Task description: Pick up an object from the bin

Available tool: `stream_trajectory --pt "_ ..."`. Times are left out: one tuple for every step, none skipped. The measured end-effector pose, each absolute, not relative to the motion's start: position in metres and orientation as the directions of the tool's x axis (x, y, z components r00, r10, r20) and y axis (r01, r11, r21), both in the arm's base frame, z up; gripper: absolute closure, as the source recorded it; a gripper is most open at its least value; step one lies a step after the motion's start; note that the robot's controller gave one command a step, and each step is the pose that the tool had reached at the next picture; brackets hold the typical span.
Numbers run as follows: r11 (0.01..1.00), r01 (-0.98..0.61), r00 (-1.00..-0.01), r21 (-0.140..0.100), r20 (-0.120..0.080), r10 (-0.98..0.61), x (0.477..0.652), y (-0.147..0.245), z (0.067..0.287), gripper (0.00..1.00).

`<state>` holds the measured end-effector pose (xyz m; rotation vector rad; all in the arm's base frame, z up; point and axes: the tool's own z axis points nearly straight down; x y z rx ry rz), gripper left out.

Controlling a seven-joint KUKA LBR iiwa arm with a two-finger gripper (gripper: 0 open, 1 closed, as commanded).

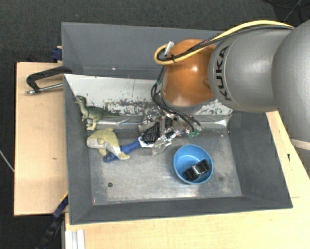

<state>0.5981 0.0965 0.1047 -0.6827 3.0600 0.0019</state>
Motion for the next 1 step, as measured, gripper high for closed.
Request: stream_trajectory --pt "0.905 -0.425 -0.905 -0.001 -0.010 -0.425 0.6001 0.0977 0.1512 1.00"
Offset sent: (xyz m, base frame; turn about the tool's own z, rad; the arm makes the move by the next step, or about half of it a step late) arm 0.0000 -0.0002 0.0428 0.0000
